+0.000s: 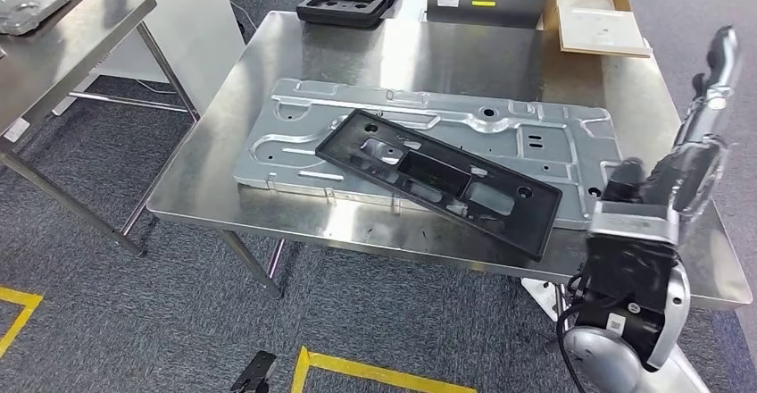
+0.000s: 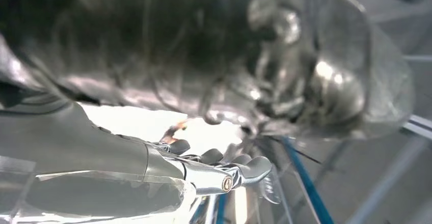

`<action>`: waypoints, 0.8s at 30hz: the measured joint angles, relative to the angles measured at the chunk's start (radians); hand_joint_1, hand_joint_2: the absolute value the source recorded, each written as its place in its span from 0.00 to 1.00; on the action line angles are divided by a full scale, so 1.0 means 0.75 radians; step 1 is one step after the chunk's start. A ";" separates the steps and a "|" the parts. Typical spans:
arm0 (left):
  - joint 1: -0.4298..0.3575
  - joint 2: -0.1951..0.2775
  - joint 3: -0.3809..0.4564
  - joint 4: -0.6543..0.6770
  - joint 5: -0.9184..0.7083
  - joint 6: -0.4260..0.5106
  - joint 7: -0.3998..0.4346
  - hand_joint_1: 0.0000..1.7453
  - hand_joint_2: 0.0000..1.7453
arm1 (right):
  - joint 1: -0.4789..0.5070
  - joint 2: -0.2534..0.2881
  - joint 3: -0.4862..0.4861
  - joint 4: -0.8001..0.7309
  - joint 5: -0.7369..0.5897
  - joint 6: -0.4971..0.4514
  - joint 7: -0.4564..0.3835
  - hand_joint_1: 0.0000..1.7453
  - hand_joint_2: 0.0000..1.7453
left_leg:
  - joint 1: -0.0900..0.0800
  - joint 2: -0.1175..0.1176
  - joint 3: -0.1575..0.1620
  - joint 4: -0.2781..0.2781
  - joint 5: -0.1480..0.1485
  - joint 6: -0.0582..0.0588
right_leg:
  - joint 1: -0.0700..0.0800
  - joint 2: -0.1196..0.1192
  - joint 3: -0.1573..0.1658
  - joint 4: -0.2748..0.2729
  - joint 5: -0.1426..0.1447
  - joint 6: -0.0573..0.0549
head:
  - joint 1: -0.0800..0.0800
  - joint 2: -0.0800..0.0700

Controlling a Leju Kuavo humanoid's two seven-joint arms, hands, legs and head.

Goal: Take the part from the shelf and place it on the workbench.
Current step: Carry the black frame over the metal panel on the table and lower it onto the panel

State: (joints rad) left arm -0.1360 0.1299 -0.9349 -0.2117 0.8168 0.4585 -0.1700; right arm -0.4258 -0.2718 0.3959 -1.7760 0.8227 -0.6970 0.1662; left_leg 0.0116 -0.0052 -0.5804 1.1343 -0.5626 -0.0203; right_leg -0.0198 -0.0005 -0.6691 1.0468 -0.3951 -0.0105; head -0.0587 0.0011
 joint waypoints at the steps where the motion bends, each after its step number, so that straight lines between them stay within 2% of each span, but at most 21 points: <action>1: -0.001 -0.001 0.000 0.000 0.000 0.001 -0.001 0.00 0.00 | 0.012 0.032 -0.037 -0.025 -0.043 -0.002 -0.056 0.00 0.00 | -0.004 0.000 0.055 -0.080 0.018 0.005 | 0.001 0.000 -0.007 -0.001 0.010 0.006 | 0.000 0.000; 2: -0.002 -0.001 0.001 0.000 0.001 0.002 -0.002 0.00 0.00 | 0.024 0.058 -0.072 -0.050 -0.085 -0.003 -0.100 0.00 0.00 | -0.008 -0.001 0.090 -0.136 0.030 0.012 | 0.002 -0.001 -0.010 -0.003 0.019 0.014 | 0.002 0.000; 3: -0.003 -0.001 0.001 0.000 0.003 0.004 -0.004 0.00 0.00 | 0.038 0.083 -0.106 -0.077 -0.129 -0.004 -0.136 0.00 0.00 | -0.013 -0.002 0.102 -0.162 0.036 0.020 | 0.002 -0.001 -0.010 -0.007 0.029 0.023 | 0.004 0.000; 5: 0.002 -0.001 0.003 0.000 0.009 0.008 -0.008 0.00 0.00 | 0.075 0.126 -0.174 -0.130 -0.198 -0.004 -0.176 0.00 0.00 | -0.018 -0.002 0.090 -0.169 0.059 0.039 | -0.001 -0.002 -0.009 -0.021 0.050 0.043 | 0.009 0.000; 6: 0.006 -0.001 0.004 0.000 0.013 0.010 -0.010 0.00 0.00 | 0.095 0.142 -0.208 -0.158 -0.218 -0.004 -0.183 0.00 0.00 | -0.016 0.002 0.086 -0.175 0.075 0.048 | -0.002 0.000 -0.013 -0.020 0.045 0.050 | 0.009 0.000; 7: 0.010 -0.002 0.005 0.000 0.017 0.011 -0.014 0.00 0.00 | 0.114 0.152 -0.240 -0.185 -0.229 -0.004 -0.184 0.00 0.00 | -0.014 0.005 0.079 -0.183 0.093 0.059 | -0.002 0.001 -0.021 -0.003 0.017 0.056 | 0.011 0.000; 8: 0.012 -0.003 0.005 0.000 0.021 0.012 -0.018 0.00 0.00 | 0.129 0.158 -0.269 -0.211 -0.236 -0.004 -0.184 0.00 0.00 | -0.010 0.010 0.068 -0.190 0.112 0.069 | -0.002 0.002 -0.036 0.039 -0.037 0.059 | 0.015 0.000; 10: 0.016 -0.005 0.007 0.000 0.029 0.013 -0.026 0.00 0.00 | 0.160 0.171 -0.315 -0.262 -0.261 -0.004 -0.182 0.00 0.00 | -0.011 0.016 0.036 -0.191 0.142 0.083 | -0.001 0.002 -0.072 0.190 -0.180 0.062 | 0.020 0.000; 11: 0.017 -0.005 0.009 0.000 0.033 0.014 -0.030 0.00 0.00 | 0.179 0.178 -0.334 -0.285 -0.279 -0.004 -0.182 0.00 0.00 | -0.011 0.018 0.017 -0.189 0.155 0.086 | -0.001 0.002 -0.082 0.268 -0.226 0.065 | 0.021 0.000; 12: 0.020 -0.005 0.012 0.000 0.037 0.015 -0.032 0.00 0.00 | 0.201 0.186 -0.352 -0.308 -0.300 -0.004 -0.183 0.00 0.00 | -0.012 0.019 -0.004 -0.186 0.168 0.086 | -0.001 0.002 -0.077 0.320 -0.242 0.068 | 0.020 0.000; 13: 0.023 -0.005 0.016 0.000 0.041 0.015 -0.034 0.00 0.00 | 0.224 0.194 -0.369 -0.331 -0.320 -0.004 -0.185 0.00 0.00 | -0.012 0.019 -0.024 -0.182 0.180 0.084 | -0.002 0.002 -0.053 0.332 -0.230 0.070 | 0.021 0.000; 14: 0.026 -0.006 0.020 0.000 0.045 0.015 -0.035 0.00 0.00 | 0.244 0.201 -0.386 -0.354 -0.339 -0.004 -0.188 0.00 0.00 | -0.011 0.020 -0.044 -0.175 0.190 0.080 | -0.004 0.001 -0.008 0.296 -0.200 0.072 | 0.021 0.000; 15: 0.029 -0.006 0.023 0.000 0.047 0.015 -0.036 0.00 0.00 | 0.263 0.208 -0.401 -0.376 -0.355 -0.004 -0.190 0.00 0.00 | -0.010 0.020 -0.063 -0.166 0.199 0.075 | -0.006 0.000 0.056 0.227 -0.172 0.073 | 0.021 0.000; 16: 0.032 -0.006 0.026 0.000 0.049 0.014 -0.036 0.00 0.00 | 0.280 0.215 -0.414 -0.399 -0.366 -0.004 -0.191 0.00 0.00 | -0.011 0.019 -0.082 -0.154 0.206 0.069 | -0.006 0.000 0.125 0.134 -0.166 0.072 | 0.021 0.000; 17: 0.033 -0.006 0.028 0.000 0.050 0.014 -0.035 0.00 0.00 | 0.298 0.221 -0.423 -0.420 -0.370 -0.004 -0.193 0.00 0.00 | -0.013 0.019 -0.096 -0.142 0.212 0.061 | -0.004 0.001 0.178 0.059 -0.169 0.068 | 0.019 0.000; 18: 0.034 -0.006 0.030 0.000 0.050 0.015 -0.035 0.00 0.00 | 0.316 0.227 -0.430 -0.440 -0.369 -0.004 -0.196 0.00 0.00 | -0.014 0.018 -0.105 -0.134 0.219 0.053 | -0.002 0.002 0.209 0.007 -0.180 0.064 | 0.020 0.000; 19: 0.035 -0.006 0.032 0.000 0.050 0.015 -0.034 0.00 0.00 | 0.333 0.232 -0.434 -0.455 -0.363 -0.003 -0.200 0.00 0.00 | -0.016 0.018 -0.110 -0.130 0.227 0.045 | 0.002 0.003 0.219 -0.018 -0.189 0.057 | 0.019 0.000; 21: 0.038 -0.005 0.035 0.001 0.050 0.015 -0.033 0.00 0.00 | 0.357 0.240 -0.440 -0.476 -0.341 -0.003 -0.198 0.00 0.00 | -0.013 0.017 -0.113 -0.130 0.237 0.027 | 0.000 0.002 0.201 -0.021 -0.172 0.038 | 0.020 0.000; 22: 0.040 -0.004 0.038 0.001 0.050 0.015 -0.033 0.00 0.00 | 0.364 0.243 -0.441 -0.484 -0.329 -0.003 -0.189 0.00 0.00 | -0.010 0.016 -0.121 -0.118 0.217 0.018 | -0.002 0.001 0.191 -0.022 -0.159 0.027 | 0.018 0.000; 23: 0.041 -0.004 0.041 0.001 0.050 0.015 -0.033 0.00 0.00 | 0.368 0.244 -0.442 -0.492 -0.316 -0.002 -0.176 0.00 0.00 | -0.007 0.015 -0.133 -0.084 0.172 0.010 | -0.005 -0.001 0.177 -0.026 -0.144 0.016 | 0.015 0.000; 24: 0.042 -0.004 0.043 0.001 0.050 0.015 -0.034 0.00 0.00 | 0.369 0.245 -0.442 -0.498 -0.303 -0.002 -0.163 0.00 0.00 | -0.003 0.014 -0.149 -0.028 0.105 0.002 | -0.007 -0.002 0.161 -0.027 -0.129 0.009 | 0.012 0.000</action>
State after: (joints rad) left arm -0.1047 0.1268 -0.9023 -0.2110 0.8546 0.4696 -0.1957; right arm -0.1491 -0.0881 0.0641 -2.1496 0.5958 -0.6987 0.0439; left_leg 0.0090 0.0054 -0.6920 1.1131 -0.4838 -0.0187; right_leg -0.0248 -0.0020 -0.5481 1.0267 -0.4918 -0.0039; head -0.0494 0.0011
